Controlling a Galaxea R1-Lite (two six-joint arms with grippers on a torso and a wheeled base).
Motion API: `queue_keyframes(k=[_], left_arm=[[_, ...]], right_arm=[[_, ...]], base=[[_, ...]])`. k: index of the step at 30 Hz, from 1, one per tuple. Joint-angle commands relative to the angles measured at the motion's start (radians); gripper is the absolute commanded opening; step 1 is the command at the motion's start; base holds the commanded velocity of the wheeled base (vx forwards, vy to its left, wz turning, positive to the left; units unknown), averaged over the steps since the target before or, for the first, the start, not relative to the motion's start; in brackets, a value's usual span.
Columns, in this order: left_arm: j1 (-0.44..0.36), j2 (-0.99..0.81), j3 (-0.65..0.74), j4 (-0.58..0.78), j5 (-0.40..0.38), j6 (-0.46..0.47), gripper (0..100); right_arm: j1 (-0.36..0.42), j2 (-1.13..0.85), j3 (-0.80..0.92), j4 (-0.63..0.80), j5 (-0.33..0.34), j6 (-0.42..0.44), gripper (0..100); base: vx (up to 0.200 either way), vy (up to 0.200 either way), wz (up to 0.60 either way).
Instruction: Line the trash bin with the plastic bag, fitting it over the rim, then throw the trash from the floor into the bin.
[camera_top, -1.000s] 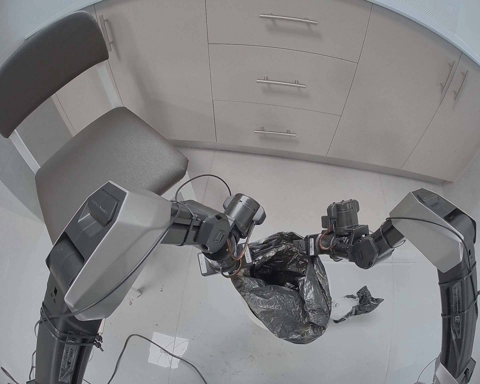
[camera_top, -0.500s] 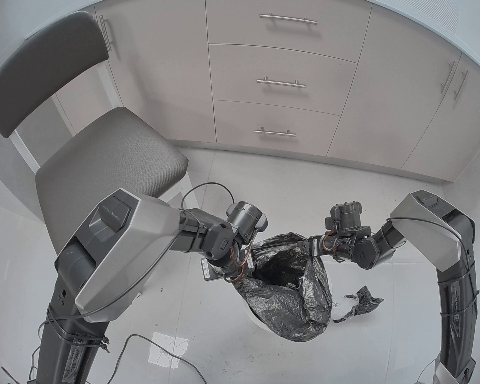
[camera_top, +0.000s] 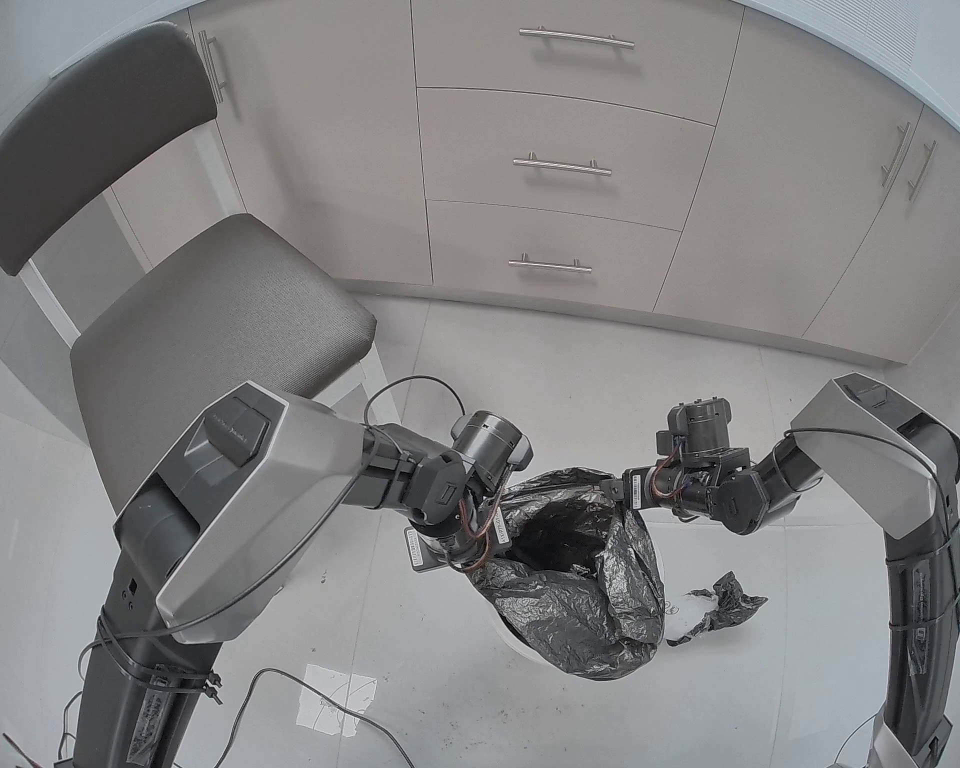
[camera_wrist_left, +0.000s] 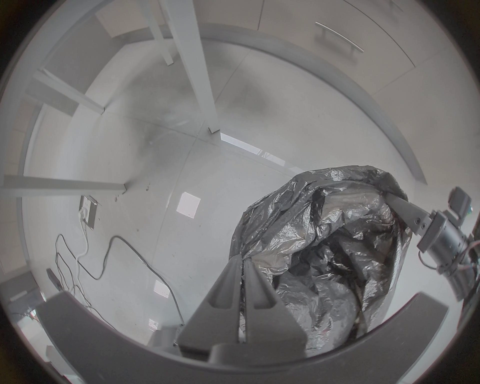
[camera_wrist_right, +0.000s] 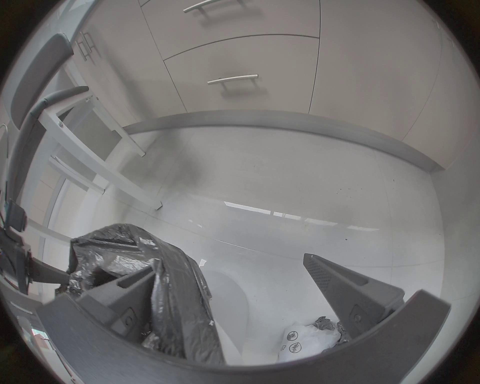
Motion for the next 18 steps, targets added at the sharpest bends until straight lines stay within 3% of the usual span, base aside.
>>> queue_keyframes(k=[1, 9, 13, 18], left_arm=[[0.007, -0.022, -0.001, 0.0, -0.031, -0.058, 0], [0.019, -0.053, 0.026, -0.003, -0.048, -0.083, 0], [0.023, -0.068, 0.037, -0.003, -0.071, -0.084, 0], [0.034, -0.073, 0.049, -0.003, -0.074, -0.09, 0]], right_arm=[[0.014, -0.1, 0.055, 0.016, 0.0, -0.001, 100], [0.077, -0.228, 0.211, 0.061, -0.009, 0.002, 100], [0.106, -0.204, 0.257, 0.048, -0.103, 0.007, 100], [0.115, -0.187, 0.257, 0.048, -0.134, 0.01, 100]], base=[[0.0, 0.0, 0.0], [0.0, 0.0, 0.0], [0.0, 0.0, 0.0], [0.0, 0.0, 0.0]])
